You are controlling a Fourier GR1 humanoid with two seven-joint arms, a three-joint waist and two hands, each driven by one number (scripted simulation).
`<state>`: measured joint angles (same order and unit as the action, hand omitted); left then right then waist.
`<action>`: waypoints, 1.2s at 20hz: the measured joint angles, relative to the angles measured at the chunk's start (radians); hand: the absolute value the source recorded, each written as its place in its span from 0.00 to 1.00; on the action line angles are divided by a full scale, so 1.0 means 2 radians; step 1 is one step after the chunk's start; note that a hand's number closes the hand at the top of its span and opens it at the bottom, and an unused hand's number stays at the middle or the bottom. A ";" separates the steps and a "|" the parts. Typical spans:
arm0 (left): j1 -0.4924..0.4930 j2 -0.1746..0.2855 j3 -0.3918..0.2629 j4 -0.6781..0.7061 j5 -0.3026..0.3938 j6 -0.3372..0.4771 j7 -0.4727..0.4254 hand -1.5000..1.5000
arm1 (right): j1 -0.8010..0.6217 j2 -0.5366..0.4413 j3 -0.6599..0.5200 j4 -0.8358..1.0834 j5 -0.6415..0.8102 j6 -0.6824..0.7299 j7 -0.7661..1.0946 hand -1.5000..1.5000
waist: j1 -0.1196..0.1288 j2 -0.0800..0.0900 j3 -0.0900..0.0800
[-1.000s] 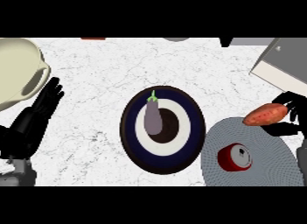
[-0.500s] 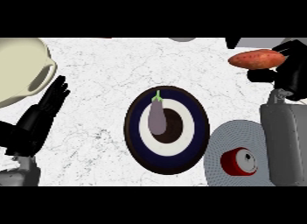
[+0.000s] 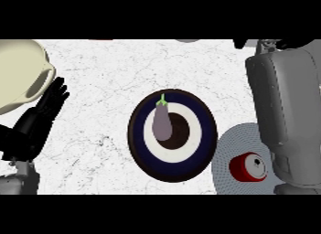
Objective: Pick the sweet potato from the placemat and place it in the tiered shelf
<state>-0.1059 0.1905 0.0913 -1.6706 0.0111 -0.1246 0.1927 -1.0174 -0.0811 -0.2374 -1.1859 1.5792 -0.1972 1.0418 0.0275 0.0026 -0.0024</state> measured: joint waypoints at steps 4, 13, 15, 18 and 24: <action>0.006 -0.003 0.000 0.010 -0.005 0.000 -0.018 0.50 | -0.045 -0.022 -0.026 0.053 -0.006 -0.020 -0.009 1.00 | -0.002 0.001 0.000; 0.007 -0.015 -0.011 0.002 -0.015 0.009 -0.016 0.50 | -0.093 -0.034 -0.107 0.041 -0.134 -0.178 -0.081 1.00 | 0.004 0.005 0.003; 0.006 -0.016 -0.013 0.000 -0.015 0.008 -0.012 0.50 | -0.090 -0.041 -0.123 0.050 -0.176 -0.213 -0.116 1.00 | 0.004 0.005 0.002; 0.003 -0.009 -0.004 -0.001 -0.013 0.009 -0.011 0.50 | -0.066 -0.077 -0.111 0.102 -0.142 -0.187 -0.135 1.00 | -0.005 0.007 -0.001; 0.004 -0.010 -0.006 -0.008 -0.013 0.009 -0.008 0.50 | -0.061 -0.166 -0.062 0.198 -0.019 -0.067 -0.122 1.00 | -0.003 0.006 -0.001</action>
<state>-0.0977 0.1704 0.0800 -1.6864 -0.0150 -0.1073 0.1767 -1.1392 -0.4126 -0.3611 -0.7893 1.5402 -0.3310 0.7972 0.0218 0.0141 -0.0045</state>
